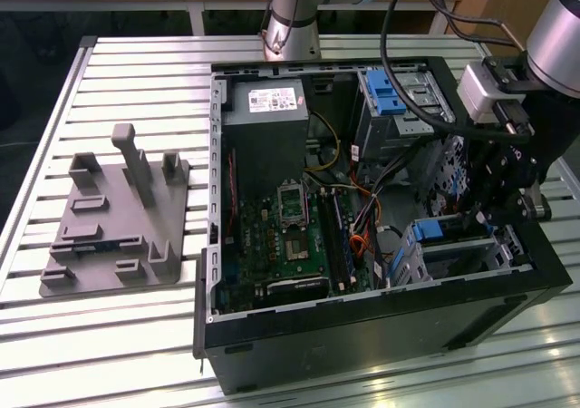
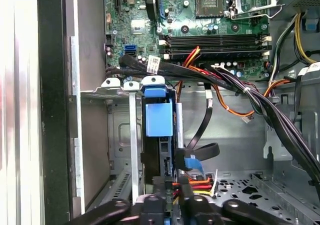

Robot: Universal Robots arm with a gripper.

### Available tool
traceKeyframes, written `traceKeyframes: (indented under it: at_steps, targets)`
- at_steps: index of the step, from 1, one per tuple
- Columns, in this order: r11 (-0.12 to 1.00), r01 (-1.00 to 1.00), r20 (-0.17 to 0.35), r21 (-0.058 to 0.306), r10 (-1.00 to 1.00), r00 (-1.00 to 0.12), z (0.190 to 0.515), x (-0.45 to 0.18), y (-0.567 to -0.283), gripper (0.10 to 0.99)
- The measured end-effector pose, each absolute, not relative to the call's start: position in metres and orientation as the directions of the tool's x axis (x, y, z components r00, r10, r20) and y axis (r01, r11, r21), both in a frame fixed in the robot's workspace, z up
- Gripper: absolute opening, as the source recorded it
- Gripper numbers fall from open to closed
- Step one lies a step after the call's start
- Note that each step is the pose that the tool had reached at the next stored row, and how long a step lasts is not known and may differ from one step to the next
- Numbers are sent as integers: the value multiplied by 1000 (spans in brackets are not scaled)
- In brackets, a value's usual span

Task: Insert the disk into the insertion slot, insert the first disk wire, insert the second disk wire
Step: 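Insert the first disk wire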

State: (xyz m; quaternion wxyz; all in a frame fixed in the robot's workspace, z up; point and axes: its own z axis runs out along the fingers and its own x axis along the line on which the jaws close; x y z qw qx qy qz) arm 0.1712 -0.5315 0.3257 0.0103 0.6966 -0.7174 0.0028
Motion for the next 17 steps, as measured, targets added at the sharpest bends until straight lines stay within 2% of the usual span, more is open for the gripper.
traceKeyframes:
  at_steps: [1, 3, 4, 17]
  targets:
    - [30, -1000, 20, 10, -999, -29, 326, 171, -532, 298]
    - [29, -1000, 20, 10, -999, -29, 328, 171, -532, 298]
    - [29, -1000, 20, 10, -999, -29, 329, 171, -531, 361]
    - [30, -1000, 20, 10, -999, -29, 380, 171, -528, 361]
